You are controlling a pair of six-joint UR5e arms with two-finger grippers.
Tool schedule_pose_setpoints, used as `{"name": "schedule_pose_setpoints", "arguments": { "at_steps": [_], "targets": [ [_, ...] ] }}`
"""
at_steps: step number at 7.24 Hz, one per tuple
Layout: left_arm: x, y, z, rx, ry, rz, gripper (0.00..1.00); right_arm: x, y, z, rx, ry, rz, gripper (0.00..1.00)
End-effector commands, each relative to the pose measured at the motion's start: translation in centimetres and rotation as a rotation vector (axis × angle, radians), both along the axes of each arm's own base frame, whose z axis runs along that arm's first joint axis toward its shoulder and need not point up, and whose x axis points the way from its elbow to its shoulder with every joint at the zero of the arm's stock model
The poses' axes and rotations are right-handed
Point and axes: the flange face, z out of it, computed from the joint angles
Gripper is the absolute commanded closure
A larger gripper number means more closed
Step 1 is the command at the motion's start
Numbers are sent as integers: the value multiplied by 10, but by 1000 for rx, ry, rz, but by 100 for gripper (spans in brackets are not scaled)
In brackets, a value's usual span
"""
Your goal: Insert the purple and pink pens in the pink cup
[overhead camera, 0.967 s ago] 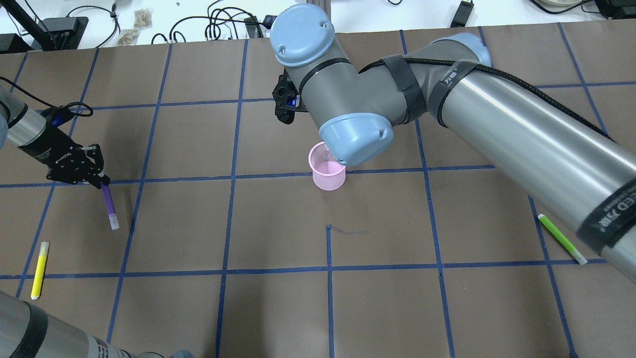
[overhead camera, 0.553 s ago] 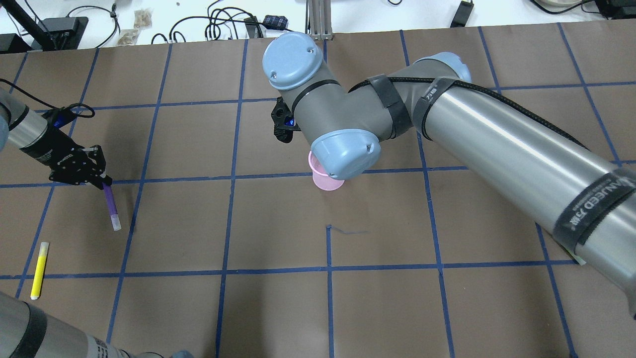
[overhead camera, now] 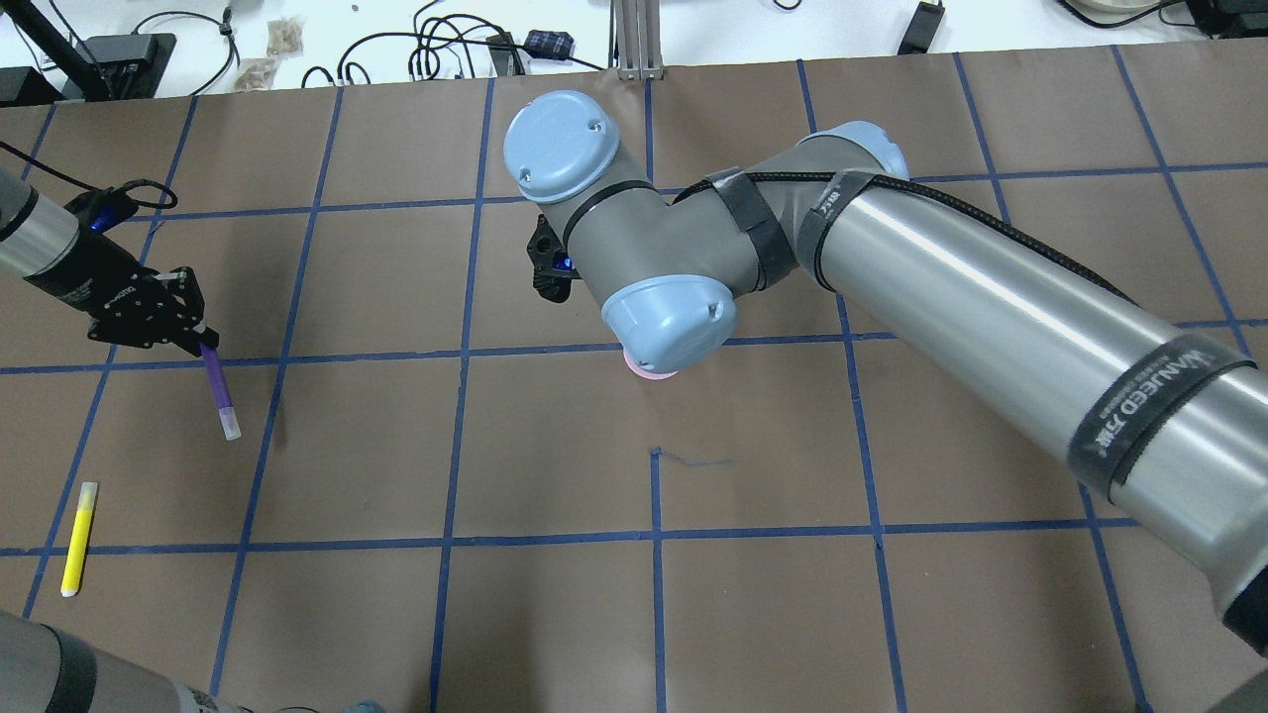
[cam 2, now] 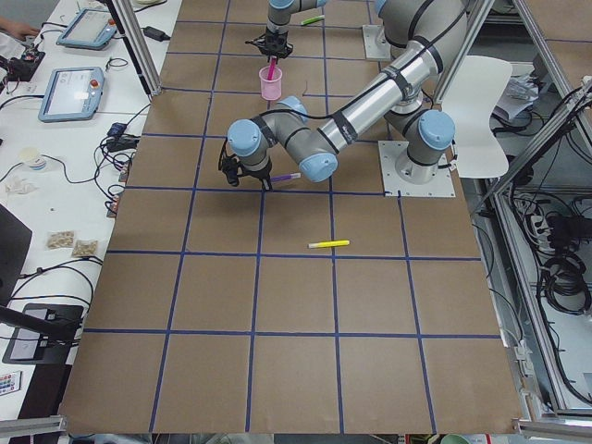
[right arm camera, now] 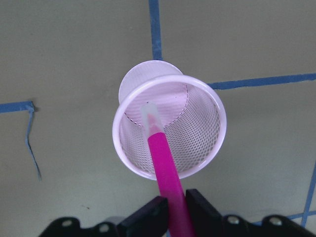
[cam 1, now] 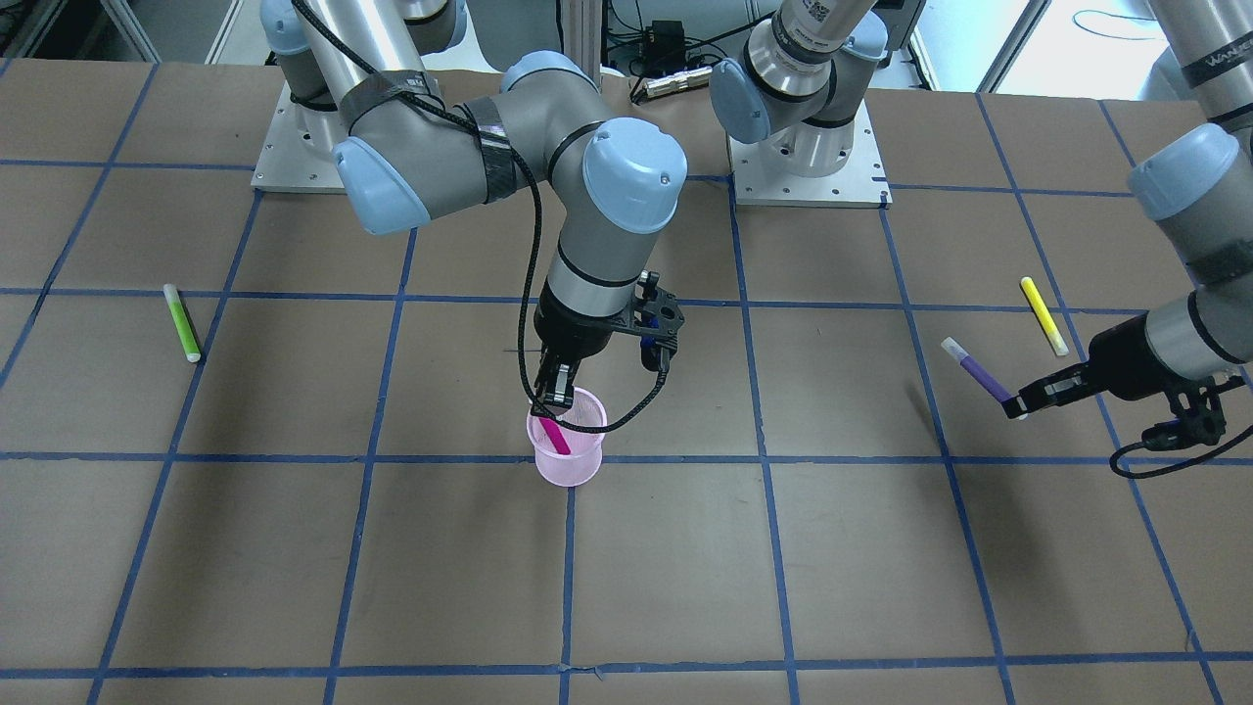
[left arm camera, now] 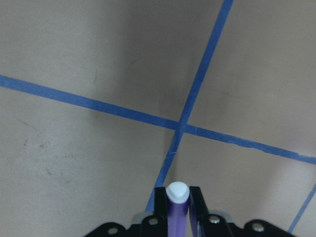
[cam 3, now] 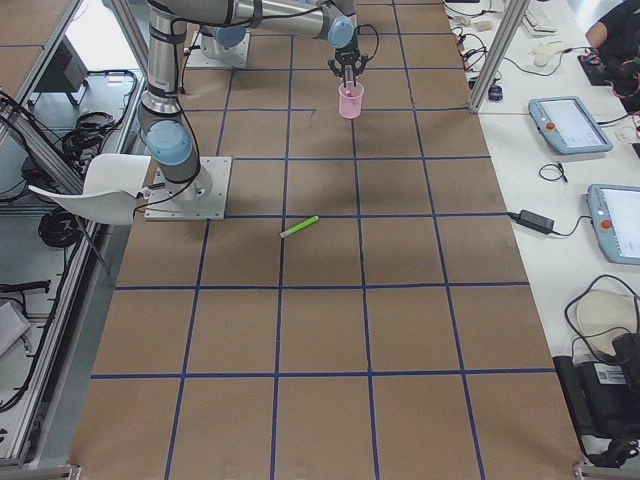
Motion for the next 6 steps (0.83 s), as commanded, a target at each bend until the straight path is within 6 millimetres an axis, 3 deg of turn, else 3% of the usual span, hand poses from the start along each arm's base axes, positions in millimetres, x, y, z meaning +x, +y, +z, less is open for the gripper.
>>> {"name": "schedule_pose_setpoints", "arguments": {
  "at_steps": [1,2,3,4,6],
  "targets": [
    [-32,-2,36,-79,13,-17,100,-5,-7,14,-25,-15,-2,0],
    [-52,0,55,-121,28,-30,100,-20,-15,49,-75,-49,-27,0],
    [-80,-1,74,-142,39,0,100,-57,-32,89,-125,-85,-91,0],
    [-123,-6,92,-175,55,13,100,-99,-37,132,-158,-157,-170,2],
    [-213,-15,133,-327,17,22,100,-205,-32,183,-126,-227,-365,2]
  ]
}}
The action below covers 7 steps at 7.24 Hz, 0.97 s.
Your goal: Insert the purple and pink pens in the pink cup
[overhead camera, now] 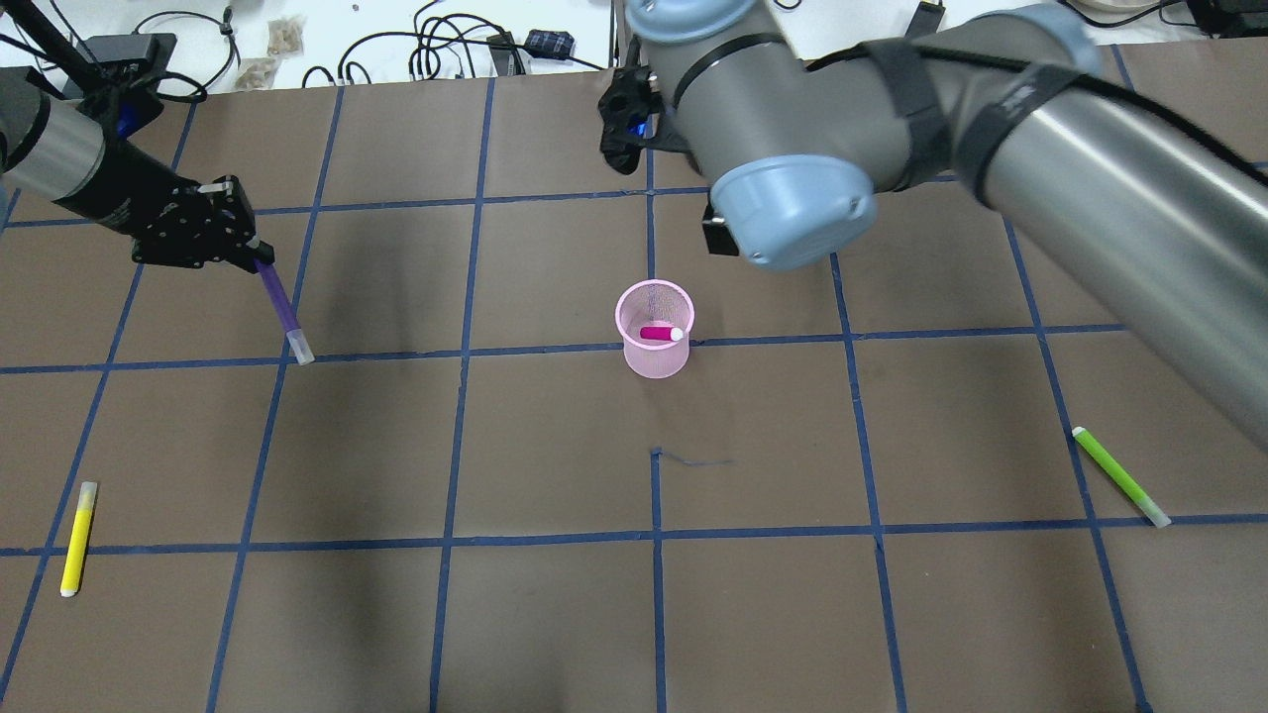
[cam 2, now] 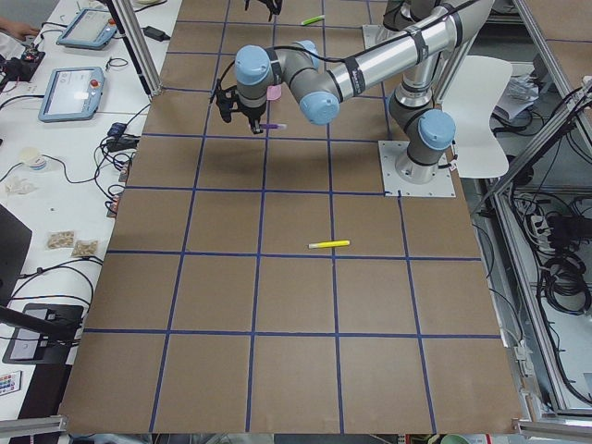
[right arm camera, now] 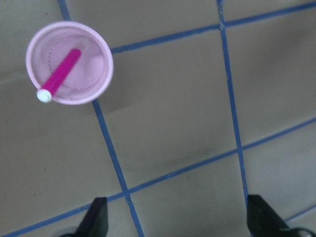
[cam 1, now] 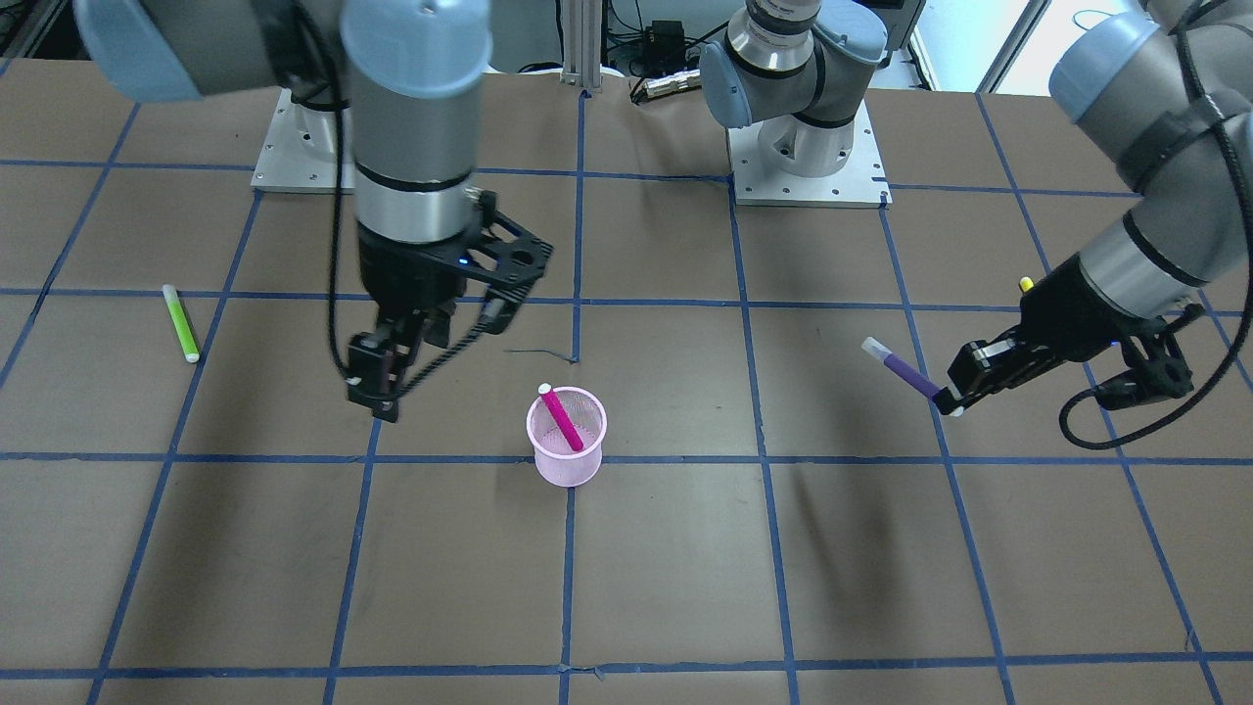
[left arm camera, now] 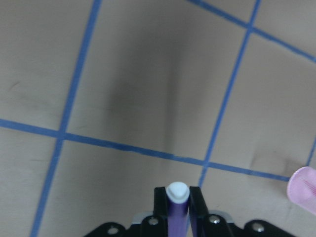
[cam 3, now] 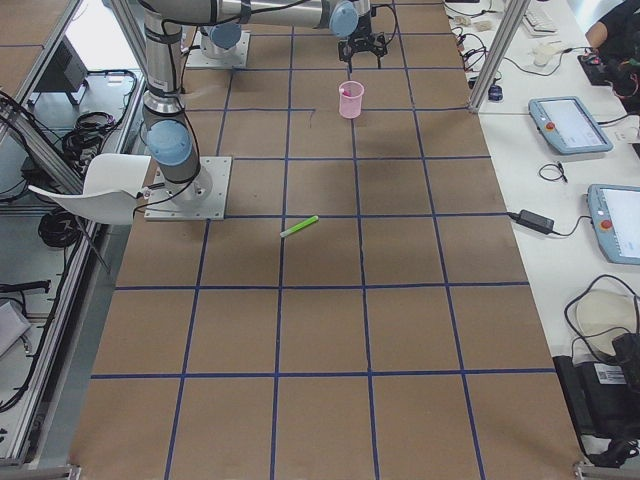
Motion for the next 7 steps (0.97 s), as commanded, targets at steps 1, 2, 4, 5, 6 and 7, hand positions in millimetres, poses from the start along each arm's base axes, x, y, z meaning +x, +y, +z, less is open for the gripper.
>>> {"name": "schedule_pose_setpoints", "arguments": {
  "at_steps": [1,2,4,5,6,7],
  "targets": [
    [-107,3,43,-178,-18,-10,100,-101,11,46,34,-150,-282,1],
    [-154,12,58,-214,19,46,100,-119,21,53,71,-224,-481,0],
    [-235,38,51,-323,88,46,100,-116,31,62,27,-285,-891,0],
    [-259,58,18,-380,101,-17,100,-110,33,62,31,-293,-965,0],
    [-268,69,-7,-466,114,-44,100,-100,36,61,20,-327,-1135,0],
    [-282,81,-14,-494,122,-73,100,-90,37,58,19,-341,-1223,0]
  ]
}}
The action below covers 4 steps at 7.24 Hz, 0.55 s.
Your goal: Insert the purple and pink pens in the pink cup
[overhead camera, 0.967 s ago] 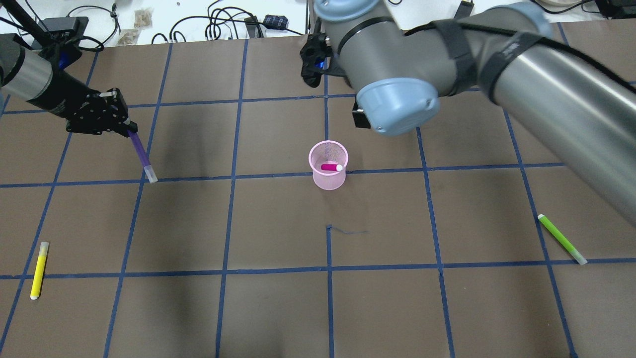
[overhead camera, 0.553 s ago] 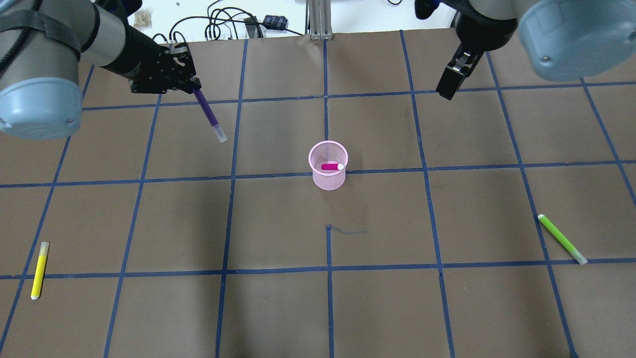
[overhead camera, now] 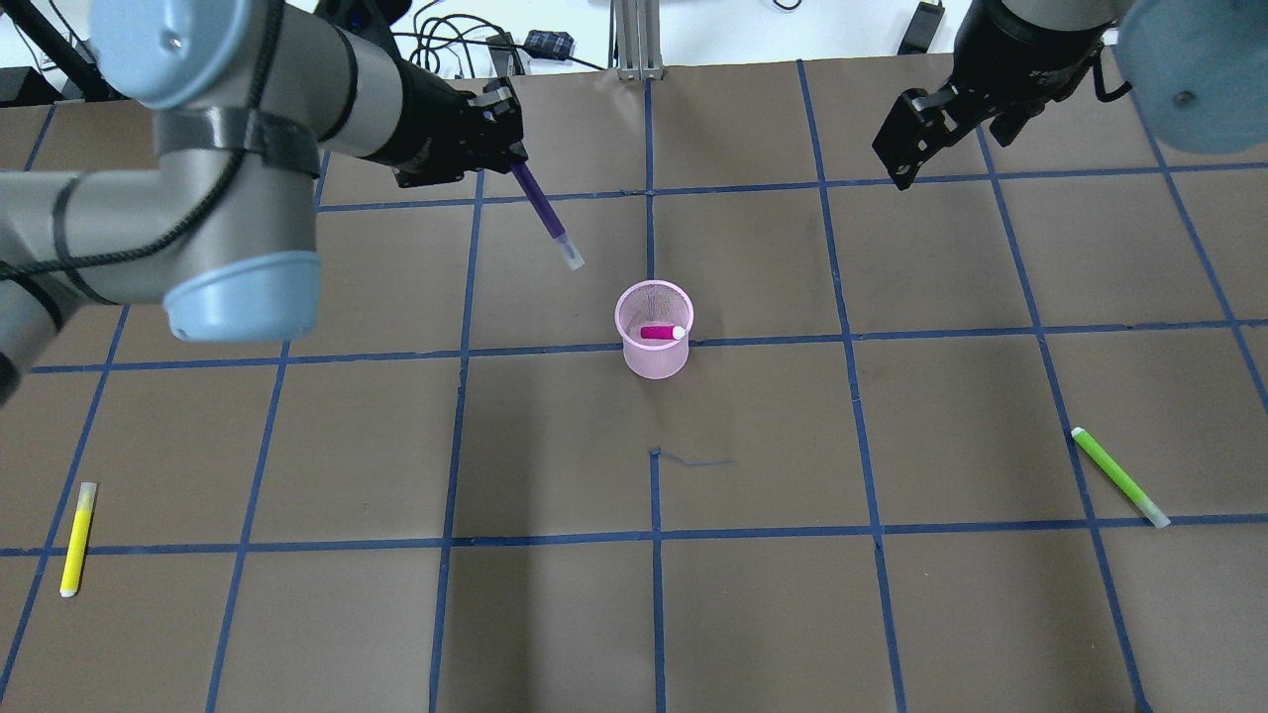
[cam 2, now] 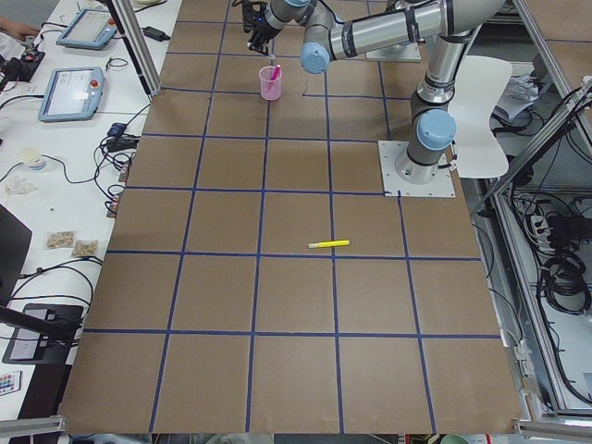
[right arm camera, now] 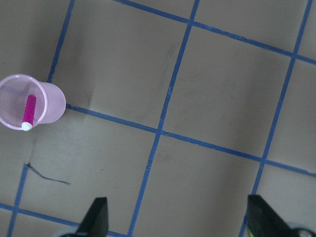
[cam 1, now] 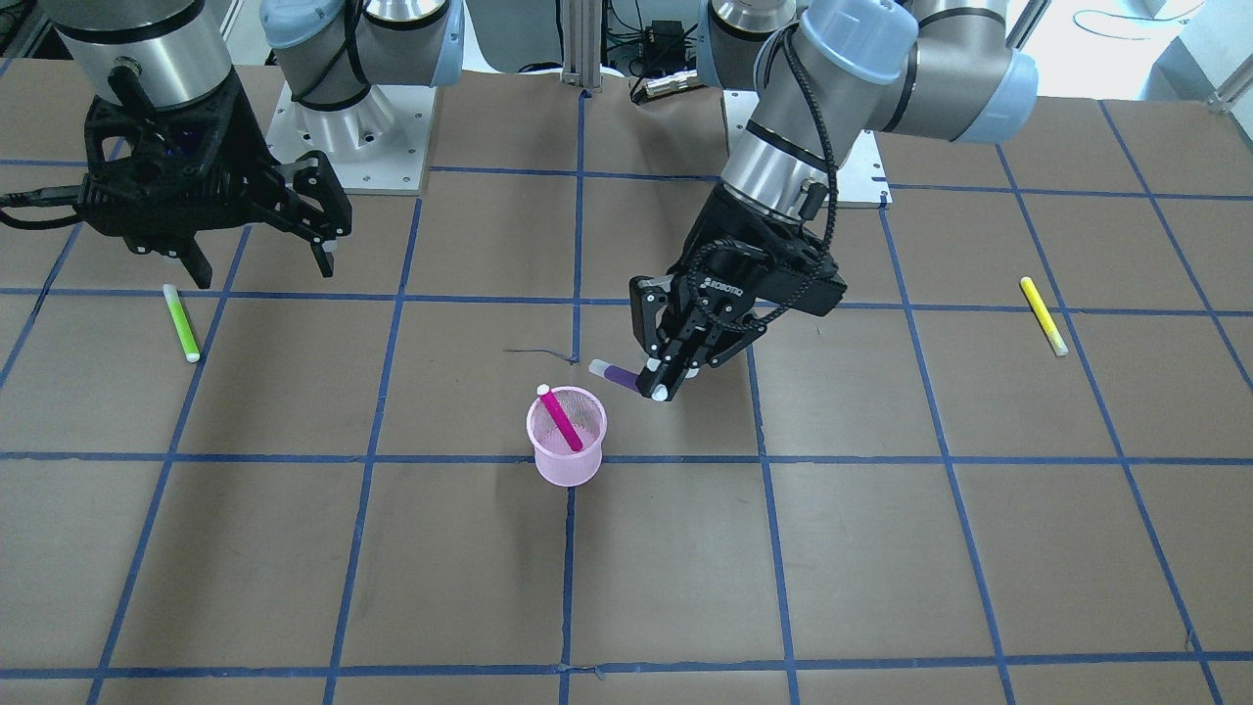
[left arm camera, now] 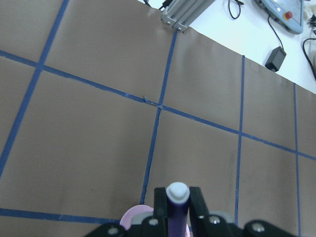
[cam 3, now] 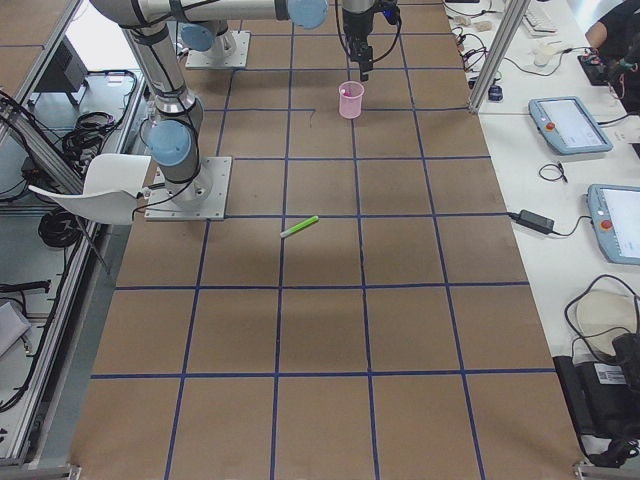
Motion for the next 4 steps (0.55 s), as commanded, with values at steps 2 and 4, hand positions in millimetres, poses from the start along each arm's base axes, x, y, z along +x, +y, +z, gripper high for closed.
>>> {"name": "schedule_pose_setpoints", "arguments": {
  "at_steps": [2,4],
  "targets": [
    [-58,41,-23,-136,-114,-105,100,20,5,-6,13,-26,-115,0],
    [-64,36,-33,-176,-156,-168,100,23,5,-7,11,-28,-114,0]
  ]
}}
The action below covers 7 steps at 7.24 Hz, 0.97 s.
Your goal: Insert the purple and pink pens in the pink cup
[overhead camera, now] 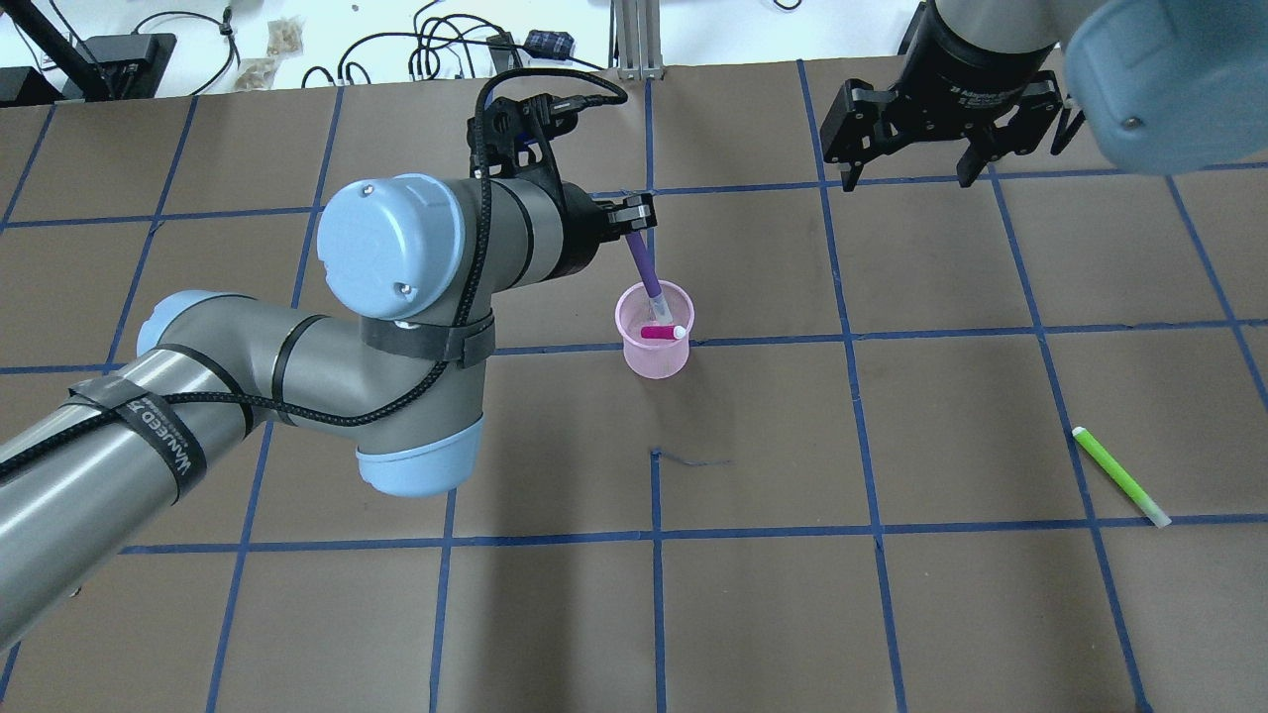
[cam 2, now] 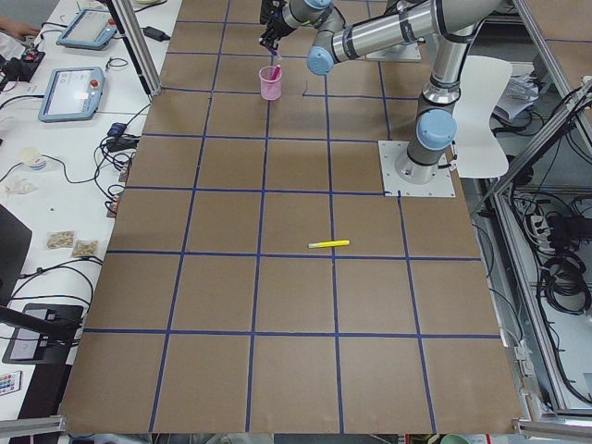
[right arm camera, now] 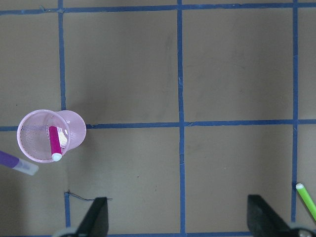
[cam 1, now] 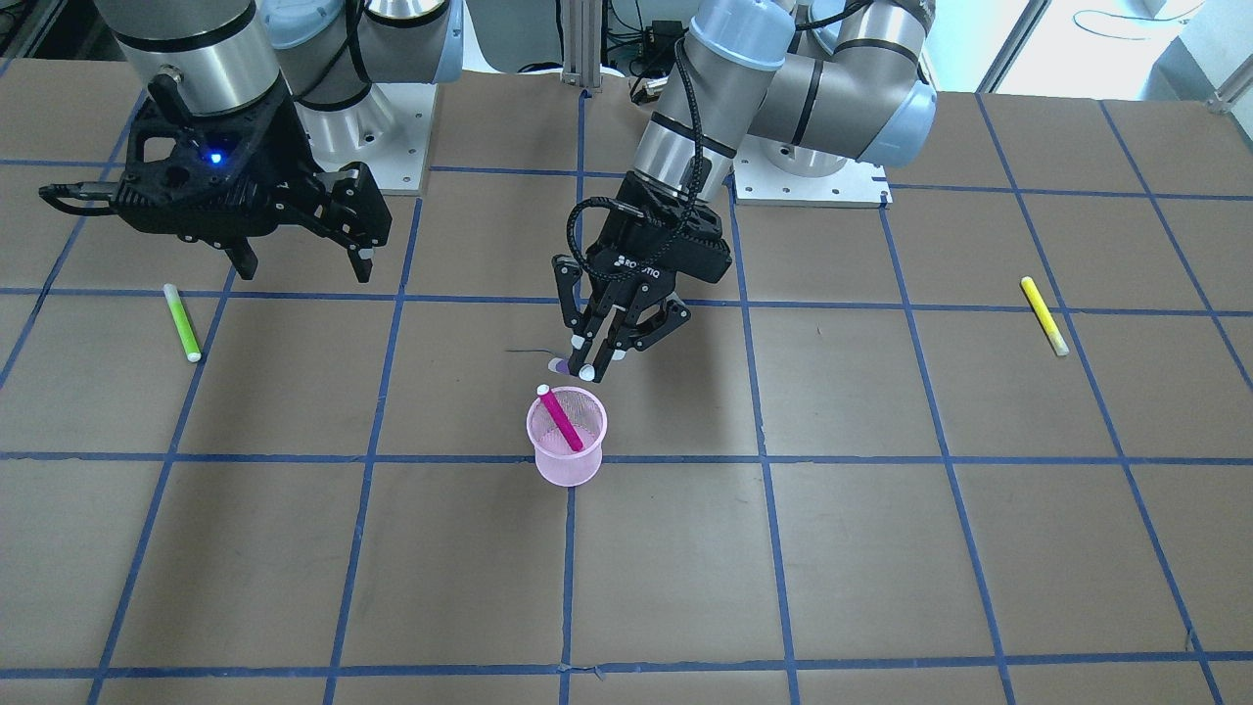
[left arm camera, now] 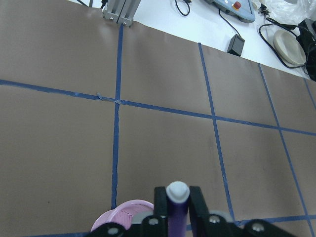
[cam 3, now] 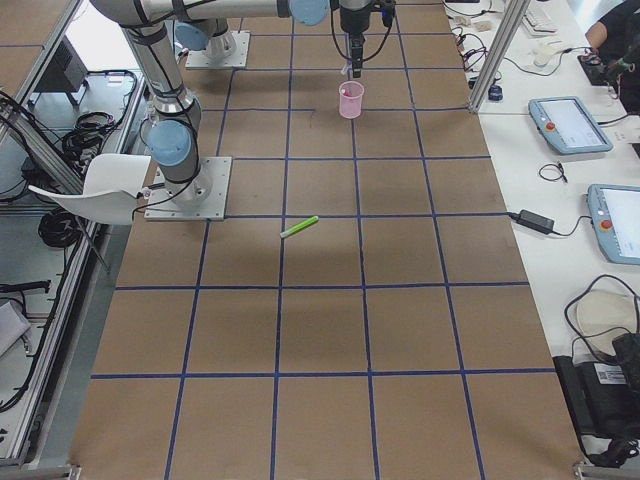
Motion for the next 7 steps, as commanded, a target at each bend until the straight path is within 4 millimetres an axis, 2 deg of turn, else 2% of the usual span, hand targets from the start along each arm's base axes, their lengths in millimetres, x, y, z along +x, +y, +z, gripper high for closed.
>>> {"name": "schedule_pose_setpoints", "arguments": {
  "at_steps": [1,4,5,7],
  "targets": [
    [-5,-4,-9,-55,-35,-48,100,1,-1,-1,0,-1,-2,0],
    [11,-25,-21,-82,-41,-32,100,2,0,-1,0,-1,0,0],
    [14,-29,-19,-106,-43,-31,100,1,-1,-1,1,-3,0,0],
    [16,-31,-32,-103,-59,-42,100,2,0,-2,3,-1,3,0]
  ]
}}
